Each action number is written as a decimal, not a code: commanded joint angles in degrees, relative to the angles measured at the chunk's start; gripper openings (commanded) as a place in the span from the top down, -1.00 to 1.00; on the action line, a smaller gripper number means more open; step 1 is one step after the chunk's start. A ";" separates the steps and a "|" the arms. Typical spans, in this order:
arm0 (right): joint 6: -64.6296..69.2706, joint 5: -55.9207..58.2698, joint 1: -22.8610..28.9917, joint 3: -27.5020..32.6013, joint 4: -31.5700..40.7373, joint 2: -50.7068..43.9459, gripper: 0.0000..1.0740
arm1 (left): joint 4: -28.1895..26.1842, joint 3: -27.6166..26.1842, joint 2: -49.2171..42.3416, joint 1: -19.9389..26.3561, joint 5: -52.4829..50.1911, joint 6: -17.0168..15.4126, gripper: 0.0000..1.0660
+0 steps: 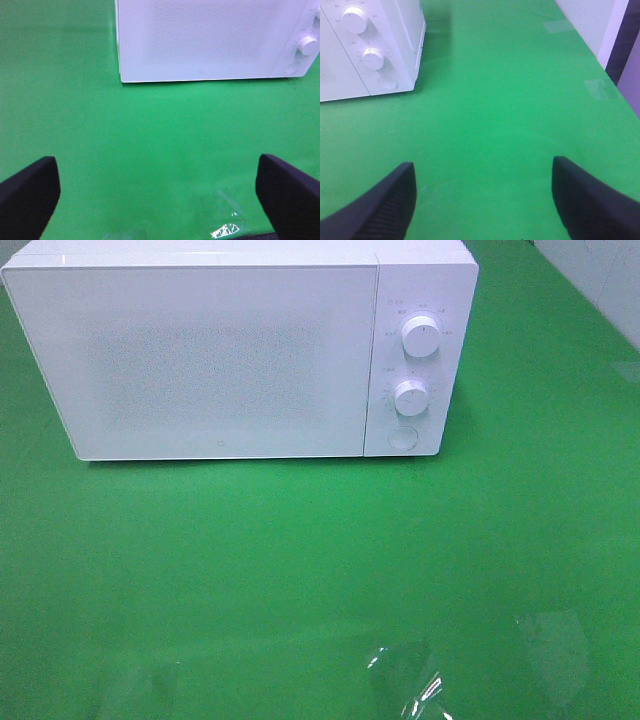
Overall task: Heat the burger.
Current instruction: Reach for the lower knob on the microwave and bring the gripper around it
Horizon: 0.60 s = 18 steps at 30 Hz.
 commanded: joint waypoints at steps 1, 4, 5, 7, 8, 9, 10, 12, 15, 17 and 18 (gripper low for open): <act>0.46 -0.40 -0.34 0.17 0.06 -1.43 -0.36 | -0.46 0.11 -0.92 -0.06 -0.46 -0.34 -0.85; 0.46 -0.40 -0.34 0.17 0.06 -1.43 -0.36 | -0.46 0.11 -0.92 -0.06 -0.46 -0.34 -0.85; 0.46 -0.40 -0.34 0.17 0.06 -1.43 -0.36 | -0.46 0.11 -0.92 -0.06 -0.46 -0.34 -0.85; 0.52 -0.40 -0.34 0.17 0.29 -1.43 -0.36 | -0.46 0.11 -0.92 -0.06 -0.46 -0.34 -0.85; 0.52 -0.40 -0.34 0.17 0.29 -1.43 -0.36 | -0.46 0.11 -0.92 -0.06 -0.46 -0.34 -0.85; 0.57 -0.40 -0.34 0.17 0.29 -1.43 -0.36 | -0.46 0.11 -0.92 -0.06 -0.46 -0.34 -0.85; 0.57 -0.40 -0.34 0.17 0.29 -1.43 -0.36 | -0.46 0.11 -0.92 -0.06 -0.46 -0.34 -0.85; 0.57 -0.40 -0.34 0.17 0.29 -1.43 -0.36 | -0.46 0.11 -0.92 -0.06 -0.46 -0.34 -0.85; 0.57 -0.40 -0.34 0.17 0.29 -1.43 -0.36 | -0.46 0.11 -0.92 -0.06 -0.46 -0.34 -0.85; 0.57 -0.40 -0.34 0.17 0.29 -1.43 -0.36 | -0.46 0.11 -0.92 -0.06 -0.46 -0.34 -0.85; 0.57 -0.40 -0.34 0.17 0.29 -1.43 -0.36 | -0.46 0.11 -0.92 -0.06 -0.46 -0.34 -0.85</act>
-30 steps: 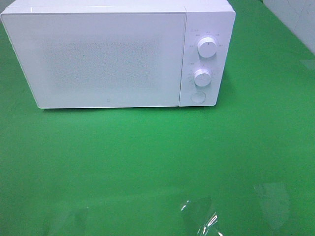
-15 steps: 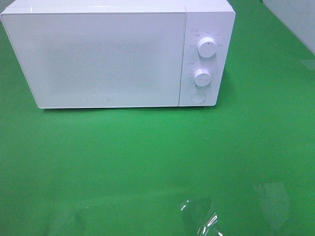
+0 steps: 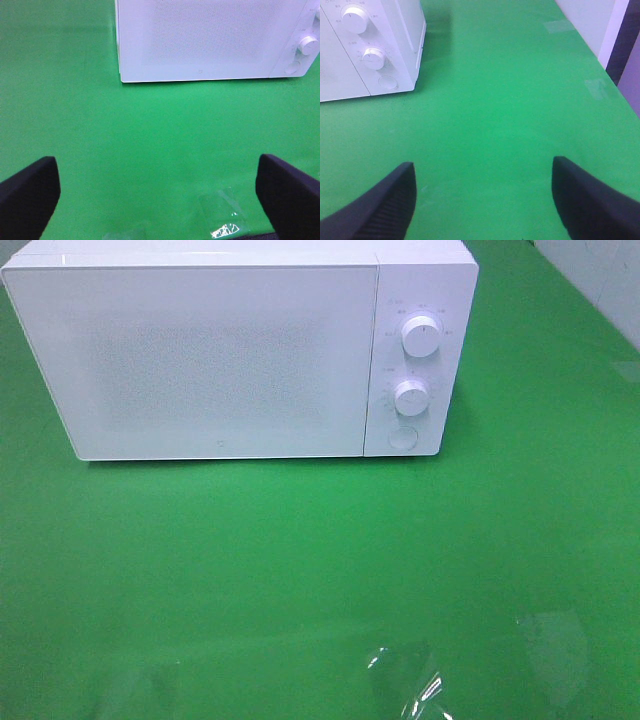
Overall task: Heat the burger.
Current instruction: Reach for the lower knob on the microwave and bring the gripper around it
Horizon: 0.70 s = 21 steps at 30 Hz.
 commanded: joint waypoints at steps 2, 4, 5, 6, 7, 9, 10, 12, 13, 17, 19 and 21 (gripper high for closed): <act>0.63 -0.40 -0.34 0.17 0.34 -1.43 -0.36 | -0.46 0.11 -0.92 -0.06 -0.46 -0.34 -0.85; 0.63 -0.69 -0.34 -0.11 0.34 -1.43 -0.36 | -0.46 0.11 -0.92 -0.06 -0.46 -0.34 -0.85; 0.63 -1.09 -0.34 -1.03 0.40 -1.38 -0.36 | -0.46 0.11 -0.92 -0.06 -0.46 -0.34 -0.85; 0.63 -1.09 -0.34 -1.03 0.40 -1.38 -0.36 | -0.46 0.11 -0.92 -0.06 -0.46 -0.34 -0.85; 0.63 -1.55 -0.34 -2.35 0.40 -0.06 -0.36 | -0.46 0.11 -0.92 -0.06 -0.46 -0.34 -0.85; 0.63 -1.72 -0.34 -2.92 0.29 1.03 -0.36 | -0.46 0.11 -0.92 -0.06 -0.46 -0.34 -0.85; 0.63 -2.52 -0.34 -3.95 0.34 3.38 -0.36 | -0.46 0.11 -0.92 -0.06 -0.46 -0.34 -0.85; 0.63 -3.95 -0.34 -4.41 0.34 5.96 -0.36 | -0.46 0.11 -0.92 -0.06 -0.46 -0.34 -0.85; 0.63 -3.95 -0.34 -4.41 0.34 5.96 -0.36 | -0.46 0.11 -0.92 -0.06 -0.46 -0.34 -0.85; 0.63 -11.92 -0.34 -4.30 0.34 13.75 -0.36 | -0.46 0.11 -0.92 -0.06 -0.46 -0.34 -0.85; 0.63 -13.35 -0.34 -4.18 0.34 14.67 -0.36 | -0.46 0.11 -0.92 -0.06 -0.46 -0.34 -0.85; 0.63 -16.33 -0.34 -4.01 0.34 16.84 -0.36 | -0.46 0.11 -0.92 -0.06 -0.46 -0.34 -0.85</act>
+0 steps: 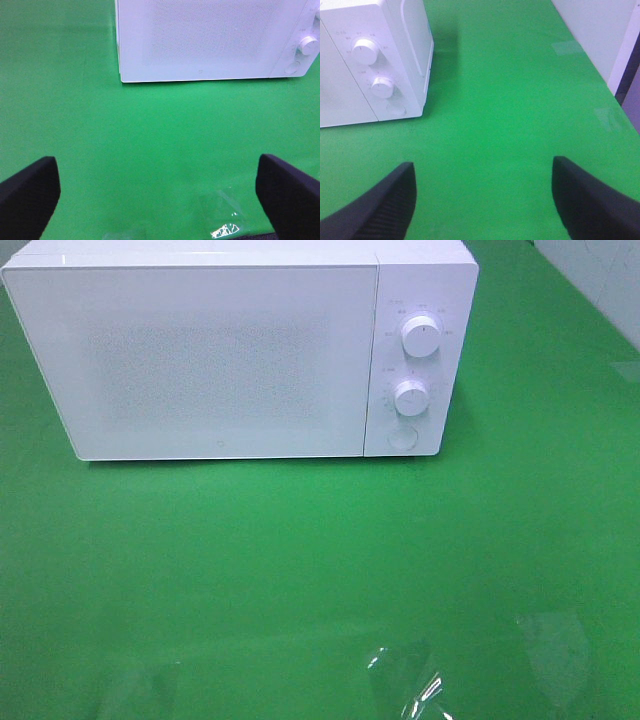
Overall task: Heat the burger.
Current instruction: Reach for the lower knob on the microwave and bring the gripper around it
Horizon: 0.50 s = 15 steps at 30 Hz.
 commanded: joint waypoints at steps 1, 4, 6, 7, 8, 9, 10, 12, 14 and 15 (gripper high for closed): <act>0.57 -7.79 -0.34 -0.17 0.06 4.64 -0.36 | -0.46 0.11 -0.92 -0.06 -0.46 -0.34 -0.85; 0.57 -10.37 -0.29 -0.17 0.06 6.59 -0.36 | -0.46 0.11 -0.92 -0.06 -0.46 -0.34 -0.85; 0.57 -11.23 -0.29 -0.17 0.06 7.39 -0.36 | -0.46 0.11 -0.92 -0.06 -0.46 -0.34 -0.85; 0.57 -13.06 -0.29 -0.17 0.06 9.57 -0.36 | -0.46 0.11 -0.92 -0.06 -0.46 -0.34 -0.85; 0.57 -13.06 -0.29 -0.17 0.06 9.57 -0.36 | -0.46 0.11 -0.92 -0.06 -0.46 -0.34 -0.85; 0.57 -14.84 -0.29 -0.17 0.06 11.57 -0.36 | -0.46 0.11 -0.92 -0.06 -0.46 -0.34 -0.85; 0.57 -16.62 -0.29 -0.17 0.06 13.87 -0.36 | -0.46 0.11 -0.92 -0.06 -0.46 -0.34 -0.85; 0.57 -17.99 -0.29 -0.17 0.06 15.93 -0.36 | -0.46 0.11 -0.92 -0.06 -0.46 -0.34 -0.85; 0.57 -18.74 -0.29 -0.17 0.06 17.13 -0.36 | -0.46 0.11 -0.92 -0.06 -0.46 -0.34 -0.85; 0.80 -20.40 -0.29 -0.17 0.06 19.25 -0.36 | -0.46 0.11 -0.92 -0.06 -0.46 -0.34 -0.85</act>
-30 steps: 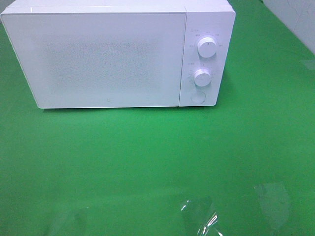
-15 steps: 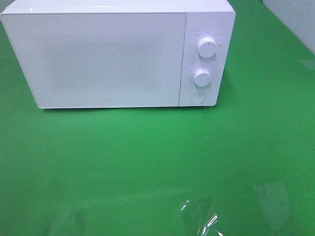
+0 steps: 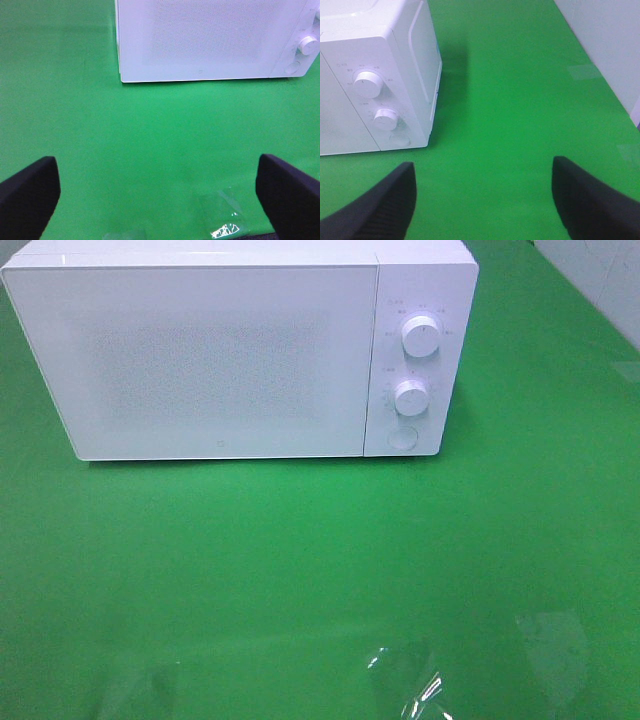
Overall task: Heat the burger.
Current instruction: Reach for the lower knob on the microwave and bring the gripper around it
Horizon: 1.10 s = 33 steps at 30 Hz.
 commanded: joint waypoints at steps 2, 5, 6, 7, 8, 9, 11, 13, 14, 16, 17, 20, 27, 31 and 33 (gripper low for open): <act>0.86 -4.18 -0.29 -0.17 0.11 4.81 -0.36 | -0.46 0.11 -0.92 -0.06 -0.46 -0.34 -0.85; 0.86 -5.90 -0.29 -0.17 0.11 6.76 -0.36 | -0.46 0.11 -0.92 -0.06 -0.46 -0.34 -0.85; 0.86 -6.59 -0.29 -0.17 0.11 7.85 -0.36 | -0.46 0.11 -0.92 -0.06 -0.46 -0.34 -0.85; 0.86 -7.91 -0.29 -0.17 0.11 9.80 -0.36 | -0.46 0.11 -0.92 -0.06 -0.46 -0.34 -0.85; 0.86 -7.91 -0.29 -0.17 0.11 9.80 -0.36 | -0.46 0.11 -0.92 -0.06 -0.46 -0.34 -0.85; 0.86 -9.28 -0.29 -0.17 0.11 11.86 -0.36 | -0.46 0.11 -0.92 -0.06 -0.46 -0.34 -0.85; 0.86 -10.14 -0.29 -0.17 0.11 13.81 -0.36 | -0.46 0.11 -0.92 -0.06 -0.46 -0.34 -0.85; 1.09 -11.00 -0.29 -0.17 0.11 15.81 -0.36 | -0.46 0.11 -0.92 -0.06 -0.46 -0.34 -0.85; 1.09 -11.00 -0.29 -0.17 0.11 15.81 -0.36 | -0.46 0.11 -0.92 -0.06 -0.46 -0.34 -0.85; 2.12 -14.50 -0.29 0.74 0.11 18.79 -0.36 | -0.46 0.11 -0.92 -0.06 -0.46 -0.34 -0.85; 2.12 -14.50 -0.29 0.74 0.11 18.79 -0.36 | -0.46 0.11 -0.92 -0.06 -0.46 -0.34 -0.85; 2.58 -23.15 -0.29 4.58 0.11 21.60 -0.36 | -0.46 0.11 -0.92 -0.06 -0.46 -0.34 -0.85; 2.58 -37.47 -0.17 10.31 0.11 24.87 -0.36 | -0.46 0.11 -0.92 -0.06 -0.46 -0.34 -0.85; 2.75 -46.64 -0.17 12.95 0.11 28.07 -0.36 | -0.46 0.11 -0.92 -0.06 -0.46 -0.34 -0.85; 2.75 -54.60 -0.17 15.24 2.18 31.68 -0.36 | -0.40 0.11 -0.92 -0.06 -0.46 -0.34 -0.85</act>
